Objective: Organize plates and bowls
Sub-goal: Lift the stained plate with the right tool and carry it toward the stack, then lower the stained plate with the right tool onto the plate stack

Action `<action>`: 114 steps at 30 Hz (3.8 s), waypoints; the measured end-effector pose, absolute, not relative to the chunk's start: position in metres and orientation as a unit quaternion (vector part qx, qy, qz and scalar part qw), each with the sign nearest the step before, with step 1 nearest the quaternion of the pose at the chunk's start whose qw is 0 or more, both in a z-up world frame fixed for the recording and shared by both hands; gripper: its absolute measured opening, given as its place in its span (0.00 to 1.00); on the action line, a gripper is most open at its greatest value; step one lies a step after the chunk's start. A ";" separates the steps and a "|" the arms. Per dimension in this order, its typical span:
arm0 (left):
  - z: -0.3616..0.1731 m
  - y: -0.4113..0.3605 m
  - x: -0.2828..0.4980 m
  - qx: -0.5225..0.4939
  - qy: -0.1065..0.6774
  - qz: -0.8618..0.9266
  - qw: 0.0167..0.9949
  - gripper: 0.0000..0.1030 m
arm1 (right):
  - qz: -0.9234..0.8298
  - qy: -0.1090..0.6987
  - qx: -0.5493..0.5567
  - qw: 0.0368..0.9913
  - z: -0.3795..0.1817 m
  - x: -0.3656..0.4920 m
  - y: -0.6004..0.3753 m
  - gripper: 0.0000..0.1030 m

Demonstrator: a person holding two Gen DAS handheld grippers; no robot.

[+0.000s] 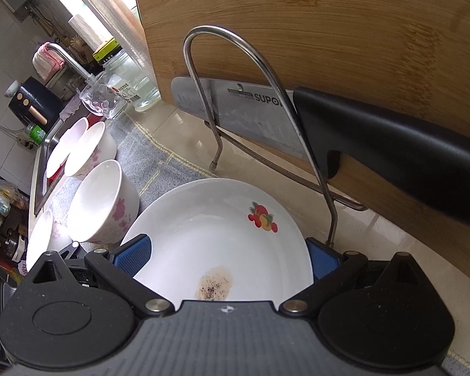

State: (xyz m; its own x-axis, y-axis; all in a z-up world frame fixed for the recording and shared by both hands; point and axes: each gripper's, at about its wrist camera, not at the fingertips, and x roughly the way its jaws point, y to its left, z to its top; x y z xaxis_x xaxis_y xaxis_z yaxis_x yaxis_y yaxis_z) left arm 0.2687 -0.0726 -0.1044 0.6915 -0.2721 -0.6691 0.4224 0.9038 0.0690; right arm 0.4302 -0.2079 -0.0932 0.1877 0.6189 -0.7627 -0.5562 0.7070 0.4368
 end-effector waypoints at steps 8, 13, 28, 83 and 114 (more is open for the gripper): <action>-0.104 -0.067 0.265 0.120 0.340 -0.202 0.911 0.98 | 0.395 0.527 0.022 0.752 -0.092 0.418 -0.214 1.00; -0.106 -0.069 0.265 0.117 0.334 -0.205 0.912 0.99 | 0.402 0.529 0.018 0.747 -0.097 0.424 -0.209 1.00; -0.104 -0.069 0.263 0.121 0.338 -0.204 0.911 0.98 | 0.411 0.523 0.008 0.747 -0.096 0.424 -0.203 1.00; -0.053 -0.082 0.143 0.175 0.330 -0.257 0.891 0.98 | 0.384 0.489 0.036 0.782 -0.040 0.261 -0.238 1.00; -0.046 -0.140 0.128 0.219 0.311 -0.362 0.851 0.98 | 0.292 0.479 0.099 0.822 -0.039 0.202 -0.316 1.00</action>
State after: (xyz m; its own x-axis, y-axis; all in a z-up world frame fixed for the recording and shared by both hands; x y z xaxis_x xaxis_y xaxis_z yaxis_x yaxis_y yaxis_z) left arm 0.1276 -0.1398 -0.0455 0.5454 -0.4798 -0.6873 0.7517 0.6427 0.1478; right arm 0.2018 -0.3161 -0.0394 0.3696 0.5754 -0.7296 -0.3849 0.8095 0.4435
